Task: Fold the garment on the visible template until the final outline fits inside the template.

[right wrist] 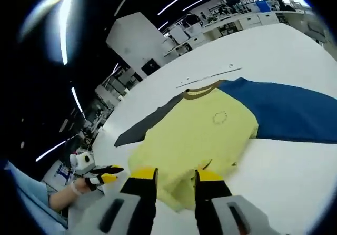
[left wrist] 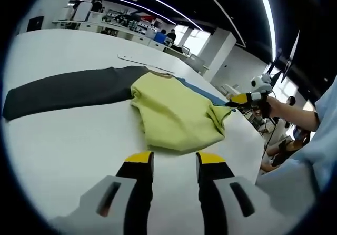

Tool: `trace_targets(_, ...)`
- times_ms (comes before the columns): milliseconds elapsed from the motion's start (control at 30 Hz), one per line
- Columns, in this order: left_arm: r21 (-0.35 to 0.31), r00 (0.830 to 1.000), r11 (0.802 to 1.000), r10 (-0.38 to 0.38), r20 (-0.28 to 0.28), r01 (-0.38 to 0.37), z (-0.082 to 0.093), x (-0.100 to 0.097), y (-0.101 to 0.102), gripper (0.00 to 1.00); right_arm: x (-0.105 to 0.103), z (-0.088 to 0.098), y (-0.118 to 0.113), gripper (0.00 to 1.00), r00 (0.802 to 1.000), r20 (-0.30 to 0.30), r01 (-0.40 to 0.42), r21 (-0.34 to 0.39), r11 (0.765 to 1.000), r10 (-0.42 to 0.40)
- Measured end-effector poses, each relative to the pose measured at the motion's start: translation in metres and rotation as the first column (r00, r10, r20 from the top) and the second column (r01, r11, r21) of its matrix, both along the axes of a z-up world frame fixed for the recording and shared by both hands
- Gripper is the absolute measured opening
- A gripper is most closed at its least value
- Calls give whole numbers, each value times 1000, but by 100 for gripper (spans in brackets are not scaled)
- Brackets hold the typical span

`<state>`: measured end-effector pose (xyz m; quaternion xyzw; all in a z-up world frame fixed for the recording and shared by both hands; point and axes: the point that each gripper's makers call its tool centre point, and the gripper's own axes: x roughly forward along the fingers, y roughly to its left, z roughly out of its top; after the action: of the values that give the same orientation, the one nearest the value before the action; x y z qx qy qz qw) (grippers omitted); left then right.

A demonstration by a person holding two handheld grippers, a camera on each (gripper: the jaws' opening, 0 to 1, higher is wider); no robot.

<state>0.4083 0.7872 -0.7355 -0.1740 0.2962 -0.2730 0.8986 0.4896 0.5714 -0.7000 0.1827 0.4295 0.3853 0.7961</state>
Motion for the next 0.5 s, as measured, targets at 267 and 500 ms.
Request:
trace_targets(267,-3,1000,1000,7,-1,-7,-2,-3,1,29,-10,-12,13,15,999,-47,-8,0,1000,8)
trace_targets(500,-1,1000,1000,19,-2,-19,-2,-6,6,29,-6,-15,10,7,997,-74,22,9,1000,-21)
